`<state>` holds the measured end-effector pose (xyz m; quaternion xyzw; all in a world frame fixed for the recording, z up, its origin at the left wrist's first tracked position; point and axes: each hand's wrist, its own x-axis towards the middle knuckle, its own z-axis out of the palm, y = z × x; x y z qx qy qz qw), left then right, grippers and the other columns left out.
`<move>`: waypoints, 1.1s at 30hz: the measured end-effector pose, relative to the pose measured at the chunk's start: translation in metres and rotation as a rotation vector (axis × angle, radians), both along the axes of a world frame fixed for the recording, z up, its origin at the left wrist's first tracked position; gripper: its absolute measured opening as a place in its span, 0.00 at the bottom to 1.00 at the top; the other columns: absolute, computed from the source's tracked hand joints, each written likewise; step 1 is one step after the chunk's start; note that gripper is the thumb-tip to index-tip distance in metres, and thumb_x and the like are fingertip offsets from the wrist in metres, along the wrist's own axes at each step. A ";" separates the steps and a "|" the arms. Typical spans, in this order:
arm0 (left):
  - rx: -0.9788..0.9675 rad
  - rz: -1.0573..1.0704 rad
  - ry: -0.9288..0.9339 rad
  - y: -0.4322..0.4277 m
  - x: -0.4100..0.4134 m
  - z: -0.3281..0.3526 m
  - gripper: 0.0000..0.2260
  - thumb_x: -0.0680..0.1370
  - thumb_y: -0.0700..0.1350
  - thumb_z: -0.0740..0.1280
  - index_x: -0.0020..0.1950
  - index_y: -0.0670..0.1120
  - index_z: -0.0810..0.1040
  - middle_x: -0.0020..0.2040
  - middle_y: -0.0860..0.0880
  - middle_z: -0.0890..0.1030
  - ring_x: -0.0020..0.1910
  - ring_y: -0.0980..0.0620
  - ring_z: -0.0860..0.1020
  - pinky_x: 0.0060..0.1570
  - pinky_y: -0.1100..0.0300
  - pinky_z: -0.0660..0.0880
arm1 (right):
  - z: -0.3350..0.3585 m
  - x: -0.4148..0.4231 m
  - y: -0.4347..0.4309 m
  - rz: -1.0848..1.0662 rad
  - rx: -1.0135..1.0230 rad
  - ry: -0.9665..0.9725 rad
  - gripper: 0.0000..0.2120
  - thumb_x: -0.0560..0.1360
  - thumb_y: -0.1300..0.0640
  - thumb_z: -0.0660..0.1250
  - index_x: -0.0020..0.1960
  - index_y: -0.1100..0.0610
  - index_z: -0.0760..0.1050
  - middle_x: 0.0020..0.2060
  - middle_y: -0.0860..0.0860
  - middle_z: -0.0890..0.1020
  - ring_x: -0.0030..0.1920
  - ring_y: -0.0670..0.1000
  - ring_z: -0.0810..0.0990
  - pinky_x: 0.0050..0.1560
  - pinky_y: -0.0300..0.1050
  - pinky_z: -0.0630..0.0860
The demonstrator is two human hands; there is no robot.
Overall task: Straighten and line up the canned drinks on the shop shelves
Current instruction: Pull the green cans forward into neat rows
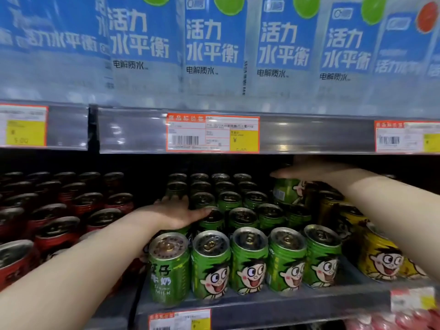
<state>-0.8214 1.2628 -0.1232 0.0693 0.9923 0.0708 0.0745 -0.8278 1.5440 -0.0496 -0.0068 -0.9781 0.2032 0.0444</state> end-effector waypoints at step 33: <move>-0.015 0.071 0.062 0.050 0.052 -0.008 0.31 0.76 0.67 0.49 0.76 0.56 0.51 0.78 0.52 0.48 0.77 0.50 0.46 0.75 0.51 0.47 | -0.074 -0.123 0.024 0.238 -0.220 -0.102 0.10 0.73 0.51 0.69 0.45 0.58 0.77 0.42 0.57 0.81 0.37 0.50 0.78 0.39 0.42 0.73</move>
